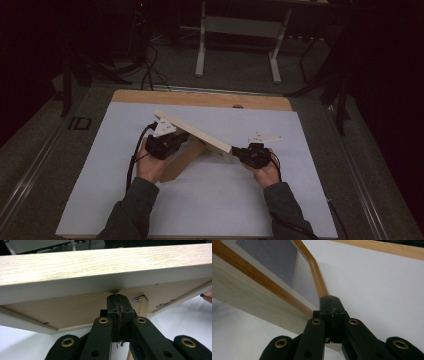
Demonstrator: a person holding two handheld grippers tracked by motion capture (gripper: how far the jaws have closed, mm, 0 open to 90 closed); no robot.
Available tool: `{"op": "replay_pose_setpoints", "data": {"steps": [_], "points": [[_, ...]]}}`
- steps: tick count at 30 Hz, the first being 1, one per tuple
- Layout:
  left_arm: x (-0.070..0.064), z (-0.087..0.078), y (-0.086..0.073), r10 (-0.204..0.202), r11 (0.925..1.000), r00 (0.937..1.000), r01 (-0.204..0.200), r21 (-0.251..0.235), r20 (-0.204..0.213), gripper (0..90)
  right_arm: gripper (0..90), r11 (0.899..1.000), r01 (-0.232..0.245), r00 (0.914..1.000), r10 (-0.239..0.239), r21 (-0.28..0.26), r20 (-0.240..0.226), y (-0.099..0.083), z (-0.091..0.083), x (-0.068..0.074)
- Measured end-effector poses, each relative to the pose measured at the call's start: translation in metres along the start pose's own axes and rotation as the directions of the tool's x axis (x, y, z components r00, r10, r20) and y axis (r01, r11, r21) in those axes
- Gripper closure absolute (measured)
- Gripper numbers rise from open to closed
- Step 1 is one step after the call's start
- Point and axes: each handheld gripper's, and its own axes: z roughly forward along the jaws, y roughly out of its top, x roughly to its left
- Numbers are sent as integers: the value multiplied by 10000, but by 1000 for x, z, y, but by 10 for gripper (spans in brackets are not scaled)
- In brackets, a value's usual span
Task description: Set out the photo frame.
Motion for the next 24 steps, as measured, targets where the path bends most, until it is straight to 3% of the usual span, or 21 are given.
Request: {"op": "replay_pose_setpoints", "data": {"steps": [15,24], "points": [[0,6,2,125,9997,9999,-127,190,120,900,900,9998,204,9993,-204,-1,-327,-3,3,10],[1,10,2,99,9997,9997,-104,235,216,900,900,9966,755,9966,-743,338,-349,-8,9,21]]}}
